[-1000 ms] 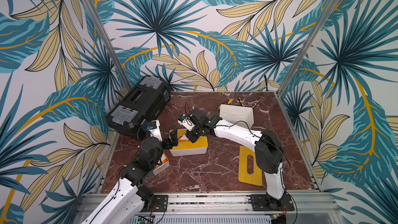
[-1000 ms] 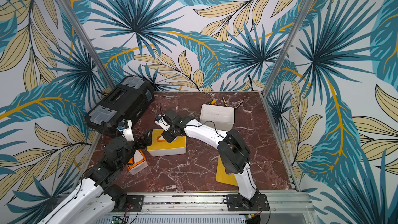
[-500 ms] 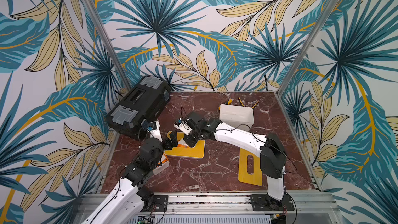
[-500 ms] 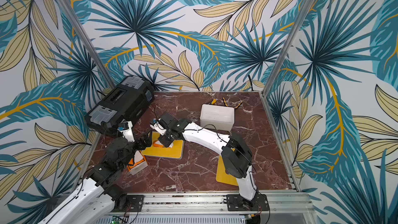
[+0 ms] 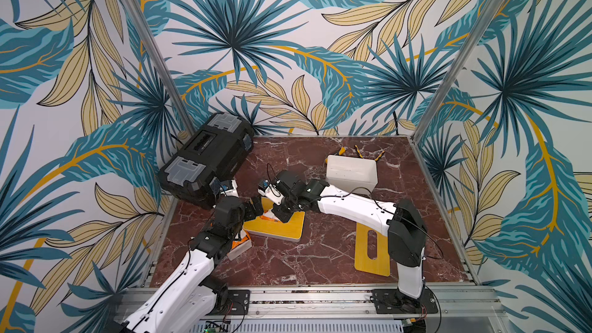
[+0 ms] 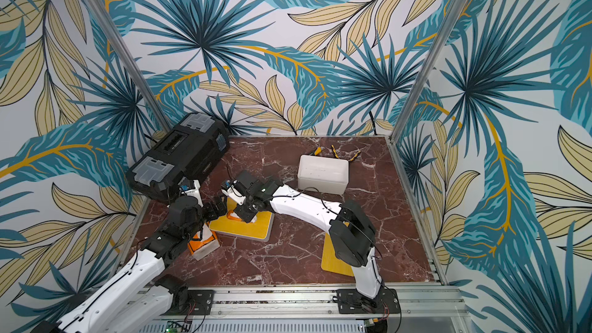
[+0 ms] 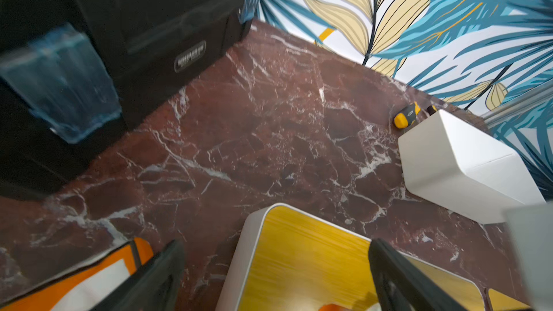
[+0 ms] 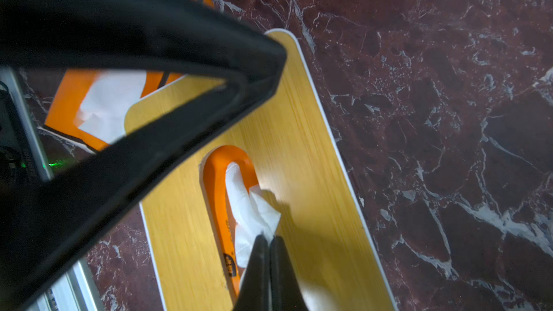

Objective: Put the tissue paper into the tissue box
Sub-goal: Pull the paper towel from the tissue box.

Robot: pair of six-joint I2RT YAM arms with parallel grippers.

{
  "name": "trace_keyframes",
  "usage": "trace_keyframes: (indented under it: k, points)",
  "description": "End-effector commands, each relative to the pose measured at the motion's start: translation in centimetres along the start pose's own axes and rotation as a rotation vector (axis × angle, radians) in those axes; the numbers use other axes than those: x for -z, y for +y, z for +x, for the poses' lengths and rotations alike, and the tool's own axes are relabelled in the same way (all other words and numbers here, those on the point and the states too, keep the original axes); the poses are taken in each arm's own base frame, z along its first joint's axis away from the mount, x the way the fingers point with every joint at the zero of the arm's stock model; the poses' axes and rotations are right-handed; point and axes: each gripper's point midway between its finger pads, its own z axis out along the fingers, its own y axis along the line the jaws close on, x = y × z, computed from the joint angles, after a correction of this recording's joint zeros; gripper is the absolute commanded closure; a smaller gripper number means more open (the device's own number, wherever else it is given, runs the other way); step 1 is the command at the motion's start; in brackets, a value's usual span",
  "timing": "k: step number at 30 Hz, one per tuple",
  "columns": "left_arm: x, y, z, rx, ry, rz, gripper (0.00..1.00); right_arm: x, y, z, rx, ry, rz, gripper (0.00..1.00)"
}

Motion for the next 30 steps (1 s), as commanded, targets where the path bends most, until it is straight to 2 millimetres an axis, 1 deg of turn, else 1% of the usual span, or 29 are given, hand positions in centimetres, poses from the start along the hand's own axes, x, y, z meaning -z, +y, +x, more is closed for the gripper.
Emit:
trace_keyframes:
  k: [1,5,7,9,14,17,22,28,30]
  points:
    - [-1.0,-2.4,0.1,0.078,0.098,0.138,0.0,1.0,0.0,-0.4,0.013,-0.041,0.028,1.0]
    - [-2.3,-3.3,0.8,0.104,0.182,0.183,0.0,0.4,0.0,0.3,0.01,-0.022,0.04,1.0]
    - [-2.7,-3.6,1.1,0.115,0.203,0.196,0.0,0.3,0.3,0.4,0.013,-0.021,0.048,1.0]
    - [-3.1,-3.8,1.4,0.129,0.217,0.208,0.0,0.5,0.9,0.0,0.028,-0.035,0.051,1.0]
    - [-4.1,-3.0,2.7,0.144,0.248,0.183,0.0,1.3,2.6,-1.1,0.061,-0.083,0.043,1.0]
    - [-4.4,-2.4,3.1,0.147,0.248,0.161,0.0,1.7,3.4,-1.4,0.067,-0.11,0.034,1.0]
    - [-4.6,-2.1,3.3,0.15,0.246,0.149,0.0,1.8,4.0,-1.5,0.071,-0.122,0.043,1.0]
    - [-5.0,-1.7,3.8,0.151,0.254,0.135,0.0,2.0,5.4,-1.9,0.095,-0.141,0.031,1.0]
    - [-5.1,-1.6,3.8,0.146,0.254,0.131,0.0,2.2,5.4,-2.0,0.094,-0.146,0.034,1.0]
